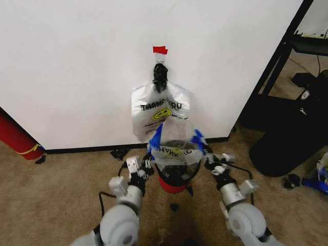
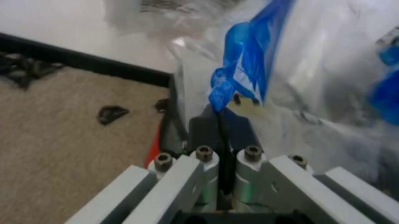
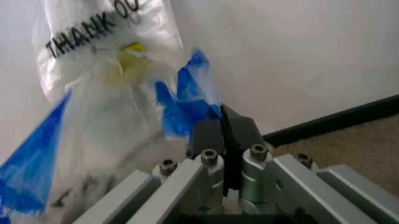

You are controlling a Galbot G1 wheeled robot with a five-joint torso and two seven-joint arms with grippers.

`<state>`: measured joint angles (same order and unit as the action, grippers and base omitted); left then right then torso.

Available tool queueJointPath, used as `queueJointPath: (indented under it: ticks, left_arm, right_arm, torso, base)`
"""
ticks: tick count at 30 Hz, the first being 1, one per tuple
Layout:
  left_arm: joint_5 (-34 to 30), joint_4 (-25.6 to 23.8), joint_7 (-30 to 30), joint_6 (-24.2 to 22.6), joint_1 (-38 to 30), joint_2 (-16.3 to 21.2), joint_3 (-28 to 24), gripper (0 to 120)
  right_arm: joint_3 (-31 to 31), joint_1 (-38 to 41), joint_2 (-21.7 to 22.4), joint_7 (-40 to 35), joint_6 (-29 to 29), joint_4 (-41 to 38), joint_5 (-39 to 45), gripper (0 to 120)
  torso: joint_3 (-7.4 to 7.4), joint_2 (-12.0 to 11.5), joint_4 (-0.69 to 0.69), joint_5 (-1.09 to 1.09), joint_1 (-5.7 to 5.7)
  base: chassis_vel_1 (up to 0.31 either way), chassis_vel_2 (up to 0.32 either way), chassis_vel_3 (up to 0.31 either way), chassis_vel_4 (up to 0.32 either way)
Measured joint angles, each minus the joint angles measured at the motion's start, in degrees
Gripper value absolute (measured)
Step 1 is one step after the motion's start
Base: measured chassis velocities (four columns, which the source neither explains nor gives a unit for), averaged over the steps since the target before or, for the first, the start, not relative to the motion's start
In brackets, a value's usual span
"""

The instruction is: Pick up the garbage bag from the wall and place it over the trash bin.

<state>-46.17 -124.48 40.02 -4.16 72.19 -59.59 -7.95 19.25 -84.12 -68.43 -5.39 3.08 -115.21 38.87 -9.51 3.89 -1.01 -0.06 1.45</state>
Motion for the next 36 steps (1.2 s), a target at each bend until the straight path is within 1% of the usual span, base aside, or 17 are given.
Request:
queueJointPath:
  ticks: [1,4,5,13,17,22,26,30,36]
  left_arm:
    - [0.3,0.2,0.0,0.0,0.4,0.0,-0.1,0]
    - [0.5,0.4,-0.1,0.0,0.6,0.0,-0.2,0]
    - [0.7,0.7,-0.2,0.0,0.7,0.0,-0.3,0]
    - [0.8,1.1,0.6,-1.0,0.8,-0.7,-2.4,0]
    - [-0.7,-1.0,2.8,-3.5,1.8,0.8,-3.0,0]
    - [-2.1,-2.3,3.8,-5.2,2.1,2.0,-2.2,0]
    - [-2.2,-1.0,4.1,-5.6,1.9,1.6,-2.3,0]
    - [-2.5,2.5,5.2,-6.3,1.7,-1.0,-4.3,0]
    - [-2.3,5.4,5.4,-6.3,0.4,-3.1,-5.8,0]
  right_arm:
    - [0.0,-0.7,0.0,0.0,0.0,0.0,-0.3,0]
    - [0.0,-1.0,0.0,0.0,0.1,0.0,-0.5,0]
    - [0.0,-1.1,0.0,0.0,0.1,0.0,-0.6,0]
    - [0.2,-2.8,0.2,-1.6,-0.9,-0.9,-1.6,0]
    - [0.9,-5.7,0.5,-2.8,-2.4,-1.9,-2.6,0]
    - [1.4,-6.7,0.6,-3.8,-3.5,-2.0,-3.3,0]
    - [1.2,-6.5,0.4,-4.4,-4.3,-1.1,-3.6,0]
    - [-0.4,-4.4,-0.7,-5.9,-5.9,1.4,-3.8,0]
    - [-1.2,-2.1,-1.4,-6.4,-6.3,3.6,-3.4,0]
  torso:
    - [-0.03,0.0,0.00,-0.06,0.01]
    - [-0.03,0.0,0.01,-0.06,0.02]
    - [-0.03,0.0,0.04,-0.04,0.02]
    - [-0.03,0.0,0.01,-0.05,0.02]
    - [-0.03,0.0,0.00,-0.05,0.02]
    - [-0.03,0.0,0.01,-0.05,0.02]
    - [-0.03,0.0,0.00,-0.05,0.02]
    - [-0.03,0.0,0.01,-0.05,0.02]
    - [-0.03,0.0,0.01,-0.05,0.02]
  base:
    - [0.000,0.000,0.000,0.000]
    - [0.000,0.000,0.000,0.000]
    - [0.000,0.000,0.000,0.000]
    - [0.000,0.000,0.000,0.000]
    - [0.000,0.000,0.000,0.000]
    - [0.000,0.000,0.000,0.000]
    - [0.000,0.000,0.000,0.000]
    - [0.000,0.000,0.000,0.000]
    - [0.000,0.000,0.000,0.000]
